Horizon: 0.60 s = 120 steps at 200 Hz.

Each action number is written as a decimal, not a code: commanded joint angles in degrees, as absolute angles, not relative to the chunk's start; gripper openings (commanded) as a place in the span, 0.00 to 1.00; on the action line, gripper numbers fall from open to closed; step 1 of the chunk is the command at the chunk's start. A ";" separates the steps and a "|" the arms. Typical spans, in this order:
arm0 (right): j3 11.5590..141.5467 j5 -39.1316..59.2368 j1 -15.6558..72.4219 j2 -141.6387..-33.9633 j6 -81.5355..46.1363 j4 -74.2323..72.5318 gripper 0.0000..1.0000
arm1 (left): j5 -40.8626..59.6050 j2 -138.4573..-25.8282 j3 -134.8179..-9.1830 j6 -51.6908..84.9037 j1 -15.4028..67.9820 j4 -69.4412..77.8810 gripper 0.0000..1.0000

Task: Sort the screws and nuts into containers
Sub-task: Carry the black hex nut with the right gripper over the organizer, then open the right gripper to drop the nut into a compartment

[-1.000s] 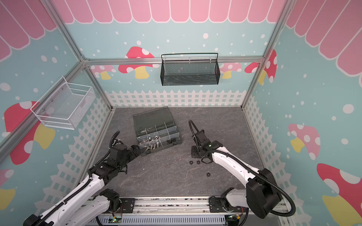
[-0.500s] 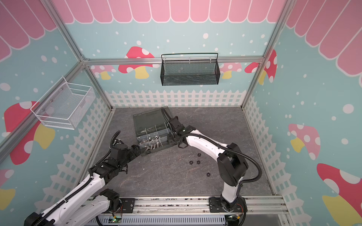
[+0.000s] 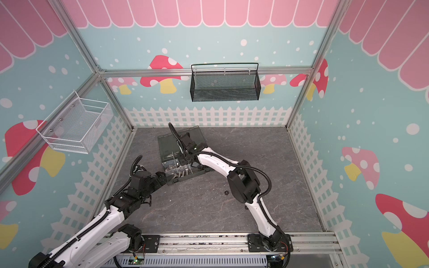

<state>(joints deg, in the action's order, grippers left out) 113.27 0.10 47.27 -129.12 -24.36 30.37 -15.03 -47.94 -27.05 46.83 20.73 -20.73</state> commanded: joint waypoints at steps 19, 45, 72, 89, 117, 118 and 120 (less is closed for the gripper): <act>119.17 0.70 47.72 -134.75 -22.85 30.87 0.14 | -14.60 -46.86 -25.69 48.52 20.48 -20.30 1.00; 120.99 1.26 47.72 -136.70 -22.76 30.92 0.30 | -14.67 -46.51 -25.66 48.51 20.52 -20.62 1.00; 121.37 1.01 47.71 -136.67 -22.37 30.93 0.40 | -14.72 -46.45 -25.64 48.52 20.48 -20.57 1.00; 121.37 0.36 47.72 -136.03 -22.15 31.03 0.44 | -14.77 -46.58 -25.80 48.52 20.48 -20.59 1.00; 121.21 -0.44 47.72 -134.28 -22.22 31.46 0.45 | -14.68 -46.85 -26.02 48.52 20.52 -20.59 1.00; 121.25 -0.53 47.72 -134.16 -22.27 31.51 0.45 | -14.68 -46.85 -26.02 48.52 20.50 -20.58 1.00; 121.21 -0.68 47.72 -134.00 -22.31 31.59 0.45 | -14.72 -46.85 -26.02 48.45 20.48 -20.57 1.00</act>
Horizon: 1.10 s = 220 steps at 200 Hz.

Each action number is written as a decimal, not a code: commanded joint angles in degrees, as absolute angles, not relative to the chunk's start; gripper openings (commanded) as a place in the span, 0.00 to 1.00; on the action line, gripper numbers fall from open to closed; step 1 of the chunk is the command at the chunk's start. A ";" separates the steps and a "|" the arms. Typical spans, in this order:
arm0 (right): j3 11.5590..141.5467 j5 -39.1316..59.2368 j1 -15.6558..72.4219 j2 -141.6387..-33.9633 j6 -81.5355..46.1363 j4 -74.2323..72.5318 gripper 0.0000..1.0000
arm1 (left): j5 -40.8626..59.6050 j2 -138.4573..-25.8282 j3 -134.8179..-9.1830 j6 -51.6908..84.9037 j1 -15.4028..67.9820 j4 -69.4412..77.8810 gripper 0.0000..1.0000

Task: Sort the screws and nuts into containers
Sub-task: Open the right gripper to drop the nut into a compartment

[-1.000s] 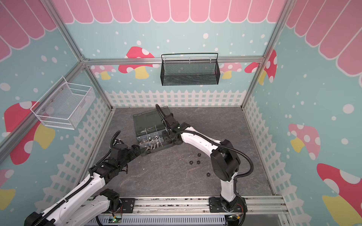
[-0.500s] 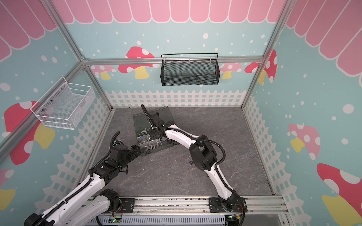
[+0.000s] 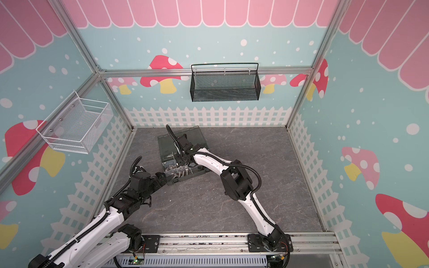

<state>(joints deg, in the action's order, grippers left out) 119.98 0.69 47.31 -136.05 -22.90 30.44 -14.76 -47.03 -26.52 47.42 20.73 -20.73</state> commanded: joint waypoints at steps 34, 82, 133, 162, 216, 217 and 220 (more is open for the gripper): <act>117.62 -4.09 47.72 -128.47 -23.74 32.06 0.45 | -14.59 -46.78 -26.49 47.86 20.54 -20.57 1.00; 101.35 -10.33 47.52 -114.44 -26.90 26.99 0.48 | -13.04 -47.10 -28.21 45.21 20.48 -21.07 1.00; 79.19 -19.03 46.34 -97.09 -33.52 24.37 0.58 | -15.05 -49.83 -31.14 43.19 26.14 -21.31 1.00; 65.34 -23.98 45.73 -87.53 -37.98 24.56 0.69 | -17.94 -53.49 -34.16 42.25 31.81 -21.10 1.00; 44.36 -25.40 41.44 -67.55 -47.87 27.47 0.98 | -19.75 -61.12 -38.29 38.93 41.11 -16.67 0.98; 44.07 -25.36 41.24 -67.22 -48.01 27.62 0.98 | -19.76 -61.24 -38.35 38.89 41.25 -16.55 0.99; 43.41 -25.30 40.82 -66.32 -48.41 27.94 0.98 | -19.68 -61.73 -38.59 38.66 41.75 -16.19 0.99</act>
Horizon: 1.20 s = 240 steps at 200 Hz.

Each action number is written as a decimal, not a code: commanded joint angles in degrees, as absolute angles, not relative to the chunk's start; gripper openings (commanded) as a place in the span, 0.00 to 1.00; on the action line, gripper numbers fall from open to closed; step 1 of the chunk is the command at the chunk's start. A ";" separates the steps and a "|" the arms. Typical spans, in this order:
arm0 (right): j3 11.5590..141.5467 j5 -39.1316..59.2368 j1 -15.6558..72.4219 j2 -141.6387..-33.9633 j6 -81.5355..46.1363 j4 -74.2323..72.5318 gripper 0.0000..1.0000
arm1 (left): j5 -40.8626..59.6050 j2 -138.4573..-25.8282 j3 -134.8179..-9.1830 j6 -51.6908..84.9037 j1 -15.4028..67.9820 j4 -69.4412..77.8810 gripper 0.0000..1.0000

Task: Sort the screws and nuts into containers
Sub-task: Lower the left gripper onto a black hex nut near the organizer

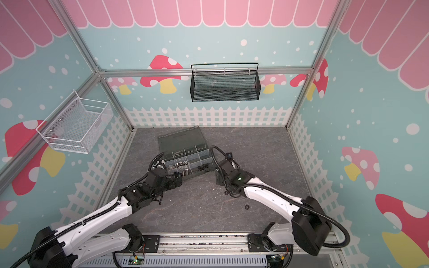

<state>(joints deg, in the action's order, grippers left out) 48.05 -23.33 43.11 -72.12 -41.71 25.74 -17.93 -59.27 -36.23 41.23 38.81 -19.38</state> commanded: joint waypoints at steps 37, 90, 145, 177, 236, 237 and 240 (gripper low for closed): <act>36.36 -22.61 33.62 -56.44 -49.27 29.18 0.98 | -16.67 -68.97 -41.42 35.09 46.64 -11.24 0.97; 35.64 -25.63 28.01 -54.92 -49.22 33.53 0.98 | -14.49 -83.21 -50.88 26.34 52.91 -10.09 0.93; 34.05 -19.86 20.37 -59.30 -46.68 31.42 0.98 | -11.20 -96.57 -63.01 17.95 55.84 -16.48 0.84; 33.08 -17.49 17.77 -59.98 -45.49 30.23 0.98 | -6.16 -102.48 -68.23 16.18 57.79 -18.79 0.78; 31.72 -17.79 14.63 -60.64 -44.11 30.23 0.98 | -3.72 -113.28 -79.17 14.90 61.07 -27.35 0.68; 31.68 -17.77 14.61 -60.64 -44.07 30.23 0.98 | -3.70 -113.42 -79.31 14.88 61.08 -27.52 0.68; 31.62 -17.79 14.56 -60.62 -44.11 30.18 0.98 | -3.72 -113.81 -79.74 14.79 61.20 -27.85 0.67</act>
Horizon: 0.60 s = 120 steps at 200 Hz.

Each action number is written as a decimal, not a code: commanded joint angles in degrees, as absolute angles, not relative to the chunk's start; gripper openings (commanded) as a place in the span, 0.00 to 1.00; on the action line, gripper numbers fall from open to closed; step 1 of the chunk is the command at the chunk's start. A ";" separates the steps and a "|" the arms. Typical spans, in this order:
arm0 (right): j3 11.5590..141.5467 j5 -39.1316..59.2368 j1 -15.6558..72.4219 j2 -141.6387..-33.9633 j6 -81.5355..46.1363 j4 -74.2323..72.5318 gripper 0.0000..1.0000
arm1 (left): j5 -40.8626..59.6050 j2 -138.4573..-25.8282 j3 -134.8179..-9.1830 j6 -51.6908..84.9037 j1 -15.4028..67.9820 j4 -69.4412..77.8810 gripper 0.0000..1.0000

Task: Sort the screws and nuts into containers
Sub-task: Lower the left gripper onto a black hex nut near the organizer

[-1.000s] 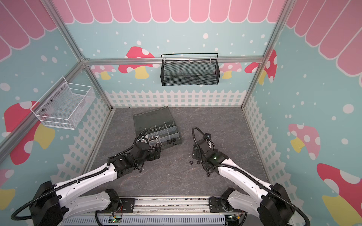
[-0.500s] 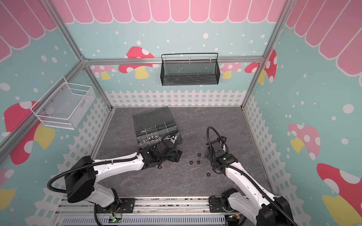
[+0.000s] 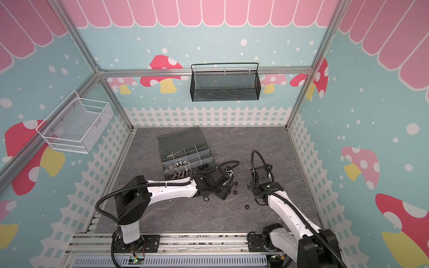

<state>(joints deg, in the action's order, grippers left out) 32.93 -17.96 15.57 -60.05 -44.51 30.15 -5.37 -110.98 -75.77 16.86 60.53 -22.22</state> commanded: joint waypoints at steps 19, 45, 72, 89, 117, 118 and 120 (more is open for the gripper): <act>31.20 -17.40 13.92 -60.30 -43.90 29.84 0.98 | -3.39 -115.75 -81.91 14.50 61.45 -29.77 0.62; 30.86 -17.28 13.23 -59.73 -43.46 29.71 0.98 | -3.13 -117.86 -83.83 14.34 61.59 -32.09 0.58; 30.61 -16.84 11.98 -59.75 -43.09 29.27 0.98 | -4.14 -119.41 -85.27 14.41 61.59 -33.86 0.54; 30.50 -16.24 11.15 -59.94 -42.89 28.84 0.98 | -4.73 -120.02 -85.60 14.41 61.55 -34.10 0.53; 30.32 -15.07 10.22 -59.78 -42.54 28.20 0.98 | -5.13 -121.38 -86.62 14.33 61.52 -34.36 0.51; 30.28 -15.05 10.21 -59.77 -42.54 28.21 0.98 | -5.11 -121.42 -86.68 14.33 61.57 -34.41 0.51; 30.27 -15.01 10.13 -59.77 -42.50 28.21 0.98 | -5.19 -121.54 -86.71 14.33 61.60 -34.44 0.51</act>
<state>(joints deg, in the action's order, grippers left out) 31.07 -15.88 10.83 -60.25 -42.83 29.02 -4.12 -119.79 -84.88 15.62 61.28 -32.77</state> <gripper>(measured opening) 0.984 0.511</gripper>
